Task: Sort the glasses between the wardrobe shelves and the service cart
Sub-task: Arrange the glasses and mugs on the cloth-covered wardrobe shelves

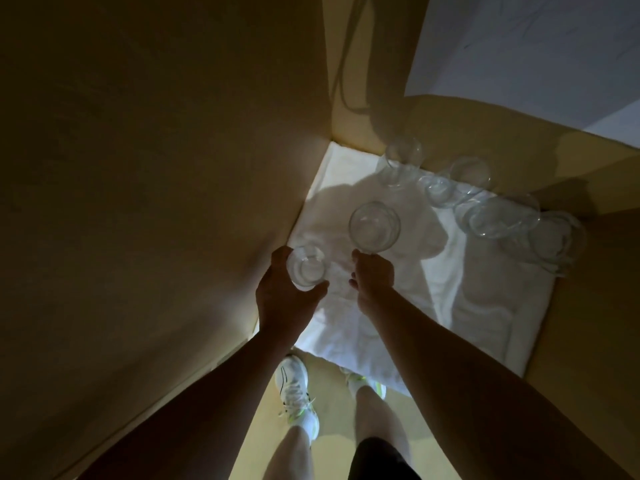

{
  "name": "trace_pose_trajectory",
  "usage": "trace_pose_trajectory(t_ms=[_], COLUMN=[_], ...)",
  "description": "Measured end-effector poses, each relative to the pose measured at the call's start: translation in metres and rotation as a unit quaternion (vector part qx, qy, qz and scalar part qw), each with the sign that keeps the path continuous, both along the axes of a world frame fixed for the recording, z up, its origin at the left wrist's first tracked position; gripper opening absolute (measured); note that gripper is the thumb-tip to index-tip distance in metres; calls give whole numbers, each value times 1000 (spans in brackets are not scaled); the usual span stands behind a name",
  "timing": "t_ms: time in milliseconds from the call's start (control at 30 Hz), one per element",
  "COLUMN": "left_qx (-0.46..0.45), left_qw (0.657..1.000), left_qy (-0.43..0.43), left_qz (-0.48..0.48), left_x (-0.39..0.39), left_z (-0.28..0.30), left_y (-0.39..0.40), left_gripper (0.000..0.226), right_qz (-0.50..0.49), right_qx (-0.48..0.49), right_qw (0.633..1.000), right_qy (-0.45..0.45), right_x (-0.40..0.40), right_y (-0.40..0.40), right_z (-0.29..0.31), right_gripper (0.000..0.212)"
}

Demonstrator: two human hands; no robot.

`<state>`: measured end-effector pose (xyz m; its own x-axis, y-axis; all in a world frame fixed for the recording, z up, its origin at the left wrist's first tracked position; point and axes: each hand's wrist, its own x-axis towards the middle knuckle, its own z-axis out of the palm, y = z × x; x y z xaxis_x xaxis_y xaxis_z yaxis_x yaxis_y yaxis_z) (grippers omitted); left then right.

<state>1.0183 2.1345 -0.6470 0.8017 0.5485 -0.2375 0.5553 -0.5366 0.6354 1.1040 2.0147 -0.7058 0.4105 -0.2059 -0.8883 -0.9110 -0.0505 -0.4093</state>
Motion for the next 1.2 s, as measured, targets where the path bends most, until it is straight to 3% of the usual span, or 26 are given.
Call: trace_pose_trajectory(t_ms=[267,400,700,800,900,1033,1200], left_qx=[-6,-8,-22,-23,-82,-95,-87], left_qw=[1000,999,990,983,962,960,955], left_qy=[-9,-10,-71,-96,-166,-199,-219], left_qz=[-23,-51,-118,-153,-199,-171,-183], left_x=[-2,-2,-35,-50,-61,-74,-88], left_z=[38,62,151,186,218,274,337], left_y=[-14,-21,-7,-6,-3,-14,-22], left_gripper=[72,70,69,63,48,68,68], right_qz=[155,205,141,129,120,105,66], right_qx=[-7,-63,-106,-116,-139,-167,-160], right_qw=[988,977,971,966,956,943,935], right_qy=[-2,-23,-162,-194,-228,-268,-308], right_x=[-4,-20,-68,-90,-115,-151,-181], right_y=[-55,-76,-71,-76,-79,-88,-100], right_z=[35,57,167,213,260,322,387], right_gripper=[45,55,37,41,41,36,37])
